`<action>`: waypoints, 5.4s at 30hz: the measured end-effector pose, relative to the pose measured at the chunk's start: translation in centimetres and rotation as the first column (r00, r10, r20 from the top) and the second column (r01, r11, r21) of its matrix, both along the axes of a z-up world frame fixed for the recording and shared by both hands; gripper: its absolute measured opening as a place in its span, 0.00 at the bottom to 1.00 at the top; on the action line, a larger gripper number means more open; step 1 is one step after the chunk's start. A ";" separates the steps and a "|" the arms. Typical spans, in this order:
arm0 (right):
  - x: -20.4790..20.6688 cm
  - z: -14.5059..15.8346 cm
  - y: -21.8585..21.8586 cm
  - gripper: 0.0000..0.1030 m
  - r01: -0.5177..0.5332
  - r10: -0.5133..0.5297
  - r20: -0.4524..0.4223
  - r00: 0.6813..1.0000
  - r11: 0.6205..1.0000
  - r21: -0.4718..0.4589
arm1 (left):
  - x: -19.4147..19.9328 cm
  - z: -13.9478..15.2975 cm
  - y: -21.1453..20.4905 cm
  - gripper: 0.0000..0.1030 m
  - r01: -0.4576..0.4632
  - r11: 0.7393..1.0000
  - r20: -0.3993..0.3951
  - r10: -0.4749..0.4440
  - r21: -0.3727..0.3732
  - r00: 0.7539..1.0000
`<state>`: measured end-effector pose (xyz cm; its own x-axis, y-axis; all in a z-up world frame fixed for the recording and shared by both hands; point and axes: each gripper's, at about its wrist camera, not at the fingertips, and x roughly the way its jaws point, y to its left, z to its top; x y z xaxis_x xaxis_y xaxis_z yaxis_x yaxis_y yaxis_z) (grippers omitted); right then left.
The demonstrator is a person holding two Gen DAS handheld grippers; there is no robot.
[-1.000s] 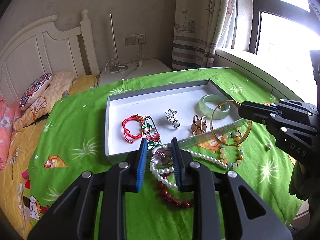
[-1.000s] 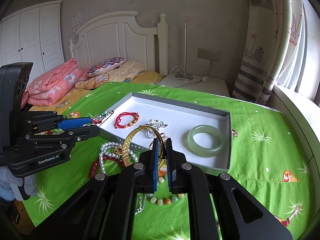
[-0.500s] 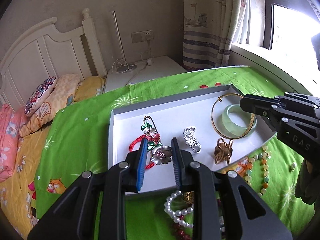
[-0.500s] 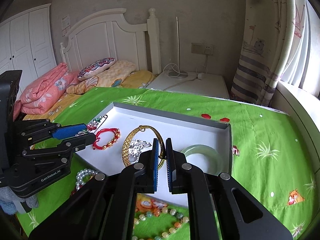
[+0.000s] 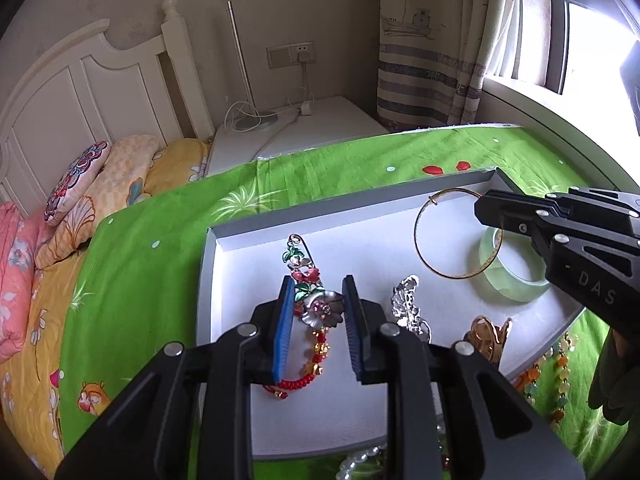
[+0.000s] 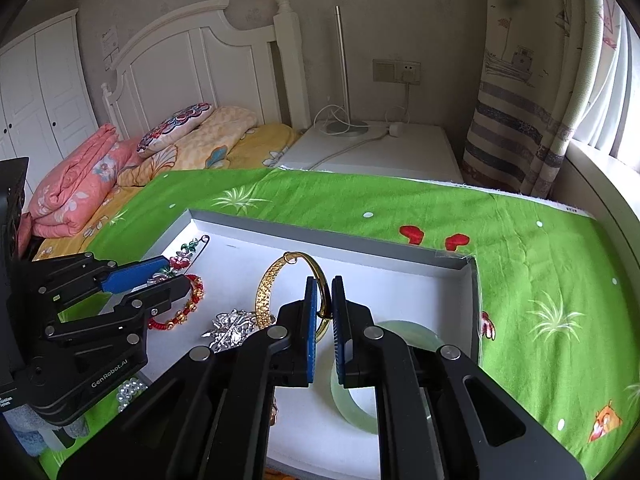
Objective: Organize jewelry
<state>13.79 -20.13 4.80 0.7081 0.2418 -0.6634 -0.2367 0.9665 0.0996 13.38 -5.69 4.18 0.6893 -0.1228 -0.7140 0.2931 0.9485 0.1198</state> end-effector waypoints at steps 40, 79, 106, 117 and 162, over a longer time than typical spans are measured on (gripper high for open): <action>-14.7 -0.2 -3.8 0.72 -0.054 0.052 0.016 0.999 0.984 0.170 | -16.7 -1.8 9.4 0.97 -0.205 0.972 -0.046 0.201 -0.111 0.978; -16.5 -3.4 1.8 0.09 -0.340 0.338 -0.076 0.938 0.940 -0.021 | -17.0 -3.5 7.8 0.97 -0.119 0.987 -0.139 0.103 -0.105 0.985; -17.7 -1.5 -0.1 0.09 -0.245 0.244 0.066 0.968 0.969 0.011 | -18.8 -2.0 5.5 0.11 -0.112 0.994 0.003 0.112 0.000 0.994; -17.6 4.8 -0.1 0.09 -0.238 0.224 0.250 0.942 0.971 0.027 | -21.0 3.6 6.8 0.11 -0.128 0.991 0.169 0.130 -0.028 0.977; -17.0 7.2 -3.6 0.82 -0.229 0.221 0.164 0.961 0.973 0.031 | -20.7 7.8 4.4 0.11 -0.002 1.000 0.265 0.006 -0.017 0.964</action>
